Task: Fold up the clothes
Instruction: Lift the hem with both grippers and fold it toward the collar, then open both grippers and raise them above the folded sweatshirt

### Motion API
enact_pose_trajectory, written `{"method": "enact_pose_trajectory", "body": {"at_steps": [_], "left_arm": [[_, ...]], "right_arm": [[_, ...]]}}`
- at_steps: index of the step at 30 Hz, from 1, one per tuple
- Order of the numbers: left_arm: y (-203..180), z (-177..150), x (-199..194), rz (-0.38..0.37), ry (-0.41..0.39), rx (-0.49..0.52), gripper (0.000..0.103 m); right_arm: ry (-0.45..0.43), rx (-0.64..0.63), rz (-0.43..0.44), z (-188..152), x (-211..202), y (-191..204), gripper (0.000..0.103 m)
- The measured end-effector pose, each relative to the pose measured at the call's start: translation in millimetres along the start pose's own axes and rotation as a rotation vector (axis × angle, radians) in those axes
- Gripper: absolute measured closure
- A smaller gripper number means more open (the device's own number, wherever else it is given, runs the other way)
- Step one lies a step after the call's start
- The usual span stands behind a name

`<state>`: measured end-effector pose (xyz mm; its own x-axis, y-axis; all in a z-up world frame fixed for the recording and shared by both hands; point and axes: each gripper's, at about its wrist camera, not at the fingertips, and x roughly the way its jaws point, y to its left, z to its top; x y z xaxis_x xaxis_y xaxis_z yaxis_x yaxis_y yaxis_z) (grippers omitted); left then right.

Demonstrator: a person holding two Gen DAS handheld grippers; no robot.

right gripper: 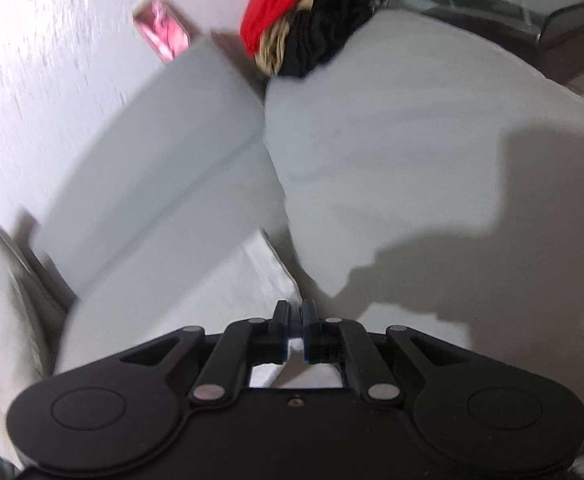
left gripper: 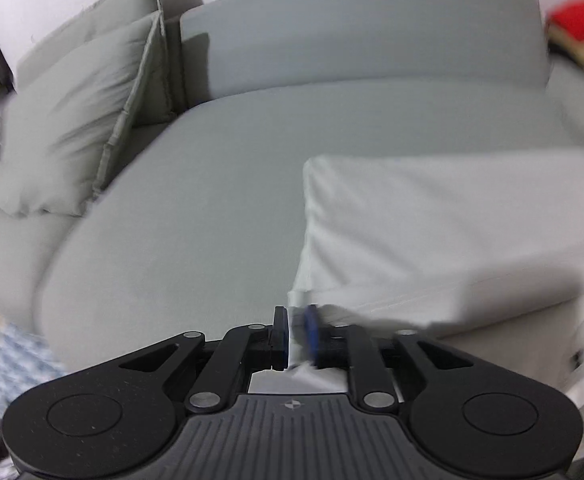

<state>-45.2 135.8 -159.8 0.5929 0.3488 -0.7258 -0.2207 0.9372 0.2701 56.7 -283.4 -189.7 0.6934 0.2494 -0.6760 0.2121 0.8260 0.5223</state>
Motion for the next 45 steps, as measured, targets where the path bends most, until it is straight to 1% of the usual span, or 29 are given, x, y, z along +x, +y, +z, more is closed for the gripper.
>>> {"method": "enact_pose_trajectory", "body": {"at_steps": [1,2,3,4,5,7,8,10,12,15,17,19,20,23,24,25,26,27,28,30,33,34,35,36,38,40,43,44,45], "left_arm": [[2.6,-3.0,-9.3,0.023,-0.02,-0.013,0.082],[5.7,-6.0,-19.0,0.045,-0.041,-0.029,0.079],[11.5,-7.8,-31.0,0.043,-0.081,-0.063,0.077],[17.6,-9.5,-43.2,0.039,-0.123,-0.099,0.076],[23.7,-11.2,-55.4,0.035,-0.164,-0.135,0.076],[19.2,-1.9,-64.5,-0.021,-0.221,-0.129,0.075],[16.6,3.0,-68.8,-0.051,-0.248,-0.125,0.072],[-5.2,19.3,-58.6,-0.138,-0.233,-0.051,0.068],[-33.6,36.1,-37.4,-0.192,-0.194,0.035,0.068],[-69.6,57.0,3.0,-0.224,-0.104,0.137,0.068],[-82.4,63.3,31.4,-0.243,-0.015,0.153,0.069],[-82.3,56.7,45.7,-0.291,0.082,0.141,0.074],[-78.7,50.7,38.2,-0.319,0.078,0.164,0.076],[-56.4,23.9,-6.3,-0.493,0.139,0.282,0.077],[-47.2,10.3,-22.9,-0.532,0.152,0.322,0.076],[-37.6,-3.7,-38.8,-0.545,0.138,0.349,0.072],[-29.9,-17.5,-53.4,-0.548,0.11,0.361,0.072],[-20.9,-25.8,-63.0,-0.544,0.081,0.342,0.072],[-11.8,-33.6,-72.2,-0.539,0.053,0.32,0.072],[-1.3,-30.0,-74.7,-0.534,-0.001,0.216,0.072],[9.2,-17.4,-72.6,-0.526,-0.068,0.055,0.072],[4.3,-7.1,-66.5,-0.512,-0.084,0.037,0.072],[-1.0,3.4,-60.1,-0.497,-0.1,0.023,0.072],[-6.4,14.0,-53.7,-0.482,-0.116,0.009,0.072],[-28.0,36.1,-29.0,-0.445,-0.096,0.048,0.072],[-47.7,50.4,-1.3,-0.408,-0.037,0.09,0.072],[-70.7,52.4,26.5,-0.359,0.065,0.204,0.071],[-70.1,48.2,24.6,-0.358,0.071,0.232,0.071],[-65.9,45.6,19.4,-0.379,0.085,0.251,0.072]], "right_arm": [[-0.001,-0.014,-0.02,-0.3,-0.4,1.3,0.092],[-0.028,-0.009,-0.016,0.0,-7.0,-0.1,0.086],[-0.044,-0.009,-0.013,-0.1,-10.7,0.4,0.082],[-0.015,-0.03,-0.012,-1.1,-3.4,8.0,0.076],[0.015,-0.051,-0.01,-2.2,3.9,15.6,0.075],[0.074,-0.093,-0.007,-4.2,18.6,30.8,0.075],[0.104,-0.114,-0.006,-5.3,25.9,38.5,0.075],[0.163,-0.155,-0.003,-7.4,40.5,53.7,0.075],[0.223,-0.197,0.0,-9.5,55.2,69.0,0.075],[0.312,-0.26,0.005,-12.6,77.1,91.8,0.075],[0.371,-0.295,0.004,-14.6,92.1,105.6,0.075],[0.426,-0.282,-0.026,-16.6,105.9,105.9,0.075],[0.449,-0.298,-0.019,-20.0,94.5,102.0,0.075],[0.52,-0.347,0.004,-30.1,60.4,90.4,0.075],[0.544,-0.363,0.011,-33.4,49.0,86.5,0.075],[0.568,-0.379,0.019,-36.8,37.6,82.7,0.075],[0.591,-0.395,0.027,-40.1,26.3,78.8,0.075],[0.615,-0.411,0.034,-43.5,14.9,74.9,0.074],[0.626,-0.419,0.044,-45.5,4.3,71.2,0.07],[0.545,-0.371,0.079,-39.7,-11.2,65.3,0.065],[0.424,-0.298,0.128,-31.1,-32.7,57.1,0.065],[0.383,-0.279,0.136,-28.6,-31.5,57.9,0.066],[0.365,-0.263,0.142,-26.6,-25.8,61.6,0.066],[0.379,-0.243,0.153,-28.2,-13.3,66.4,0.067],[0.405,-0.203,0.175,-31.4,11.7,75.9,0.069],[0.426,-0.166,0.194,-34.3,33.6,84.2,0.069],[0.381,-0.168,0.191,-35.3,24.7,81.1,0.069],[0.366,-0.169,0.19,-35.7,21.7,80.1,0.069],[0.351,-0.169,0.189,-36.0,18.8,79.1,0.069]]}}
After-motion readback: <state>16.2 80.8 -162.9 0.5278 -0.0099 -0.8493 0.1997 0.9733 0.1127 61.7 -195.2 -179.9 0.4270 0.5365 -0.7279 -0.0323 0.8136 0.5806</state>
